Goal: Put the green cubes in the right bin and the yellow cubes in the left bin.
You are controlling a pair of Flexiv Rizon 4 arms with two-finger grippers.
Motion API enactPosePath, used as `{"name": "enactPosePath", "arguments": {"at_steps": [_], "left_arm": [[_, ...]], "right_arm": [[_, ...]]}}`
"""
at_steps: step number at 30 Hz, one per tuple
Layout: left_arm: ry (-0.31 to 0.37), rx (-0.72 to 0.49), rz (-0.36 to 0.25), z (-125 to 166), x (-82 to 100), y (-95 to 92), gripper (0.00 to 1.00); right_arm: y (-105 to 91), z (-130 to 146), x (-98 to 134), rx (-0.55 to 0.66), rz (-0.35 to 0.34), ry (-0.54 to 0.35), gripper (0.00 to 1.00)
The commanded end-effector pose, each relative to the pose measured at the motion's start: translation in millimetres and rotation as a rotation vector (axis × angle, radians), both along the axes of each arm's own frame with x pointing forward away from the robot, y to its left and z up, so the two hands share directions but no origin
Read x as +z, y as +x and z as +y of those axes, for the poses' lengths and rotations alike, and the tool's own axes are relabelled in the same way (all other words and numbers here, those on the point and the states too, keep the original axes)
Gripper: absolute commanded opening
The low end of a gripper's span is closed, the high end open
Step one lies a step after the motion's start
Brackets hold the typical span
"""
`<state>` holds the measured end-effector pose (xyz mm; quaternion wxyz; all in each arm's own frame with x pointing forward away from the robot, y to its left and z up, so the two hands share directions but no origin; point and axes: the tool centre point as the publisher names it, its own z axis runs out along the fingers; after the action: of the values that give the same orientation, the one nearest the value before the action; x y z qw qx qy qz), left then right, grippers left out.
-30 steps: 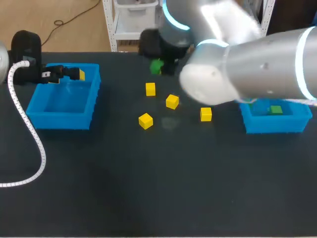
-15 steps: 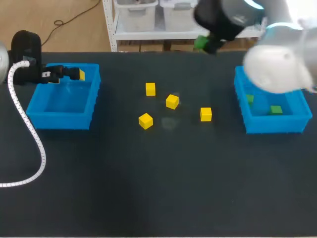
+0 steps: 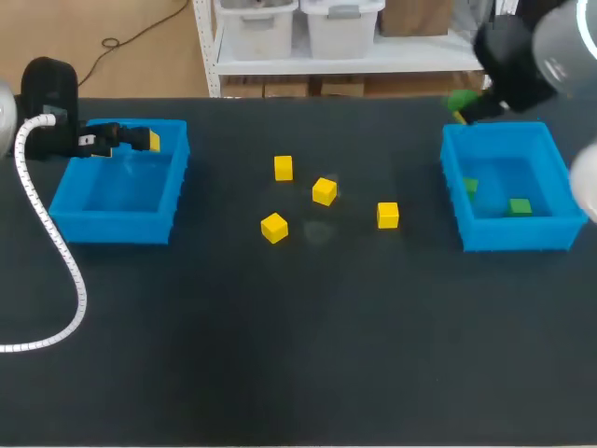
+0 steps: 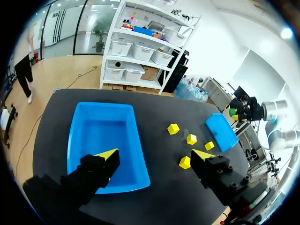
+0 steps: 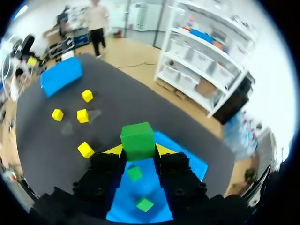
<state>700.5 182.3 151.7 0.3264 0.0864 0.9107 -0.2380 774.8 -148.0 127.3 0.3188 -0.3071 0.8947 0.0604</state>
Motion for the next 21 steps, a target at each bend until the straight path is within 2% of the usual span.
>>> {"name": "enactPosePath", "arguments": {"at_steps": [1, 8, 15, 16, 17, 18, 19, 21], "left_arm": [[-0.008, -0.005, -0.006, 1.7, -1.5, -0.4, 1.0], [-0.008, -0.005, -0.006, 1.7, -1.5, -0.4, 1.0], [-0.008, -0.005, -0.006, 1.7, -1.5, -0.4, 1.0], [-0.008, -0.005, -0.006, 1.7, -1.5, -0.4, 1.0], [-0.008, -0.005, -0.006, 1.7, -1.5, -0.4, 1.0], [-0.008, -0.005, -0.006, 1.7, -1.5, -0.4, 1.0], [-0.008, -0.005, -0.006, 1.7, -1.5, -0.4, 1.0], [-0.008, -0.005, -0.006, 1.7, -1.5, -0.4, 1.0]], "right_arm": [[-24.1, -24.1, -23.1, -0.407, -0.056, 0.127, 0.0], [-34.8, -31.1, -38.7, -0.468, -0.018, 0.144, 0.0], [-36.0, -23.0, -42.2, -0.448, -0.007, 0.125, 0.0], [-35.5, -21.3, -41.7, -0.44, -0.007, 0.121, 0.09], [-34.9, -19.7, -41.1, -0.435, -0.008, 0.117, 0.34], [-34.2, -17.8, -40.1, -0.423, -0.01, 0.11, 0.96], [-33.3, -15.8, -38.7, -0.412, -0.014, 0.113, 1.0], [-31.8, -12.1, -34.7, -0.404, -0.024, 0.109, 1.0]]}}
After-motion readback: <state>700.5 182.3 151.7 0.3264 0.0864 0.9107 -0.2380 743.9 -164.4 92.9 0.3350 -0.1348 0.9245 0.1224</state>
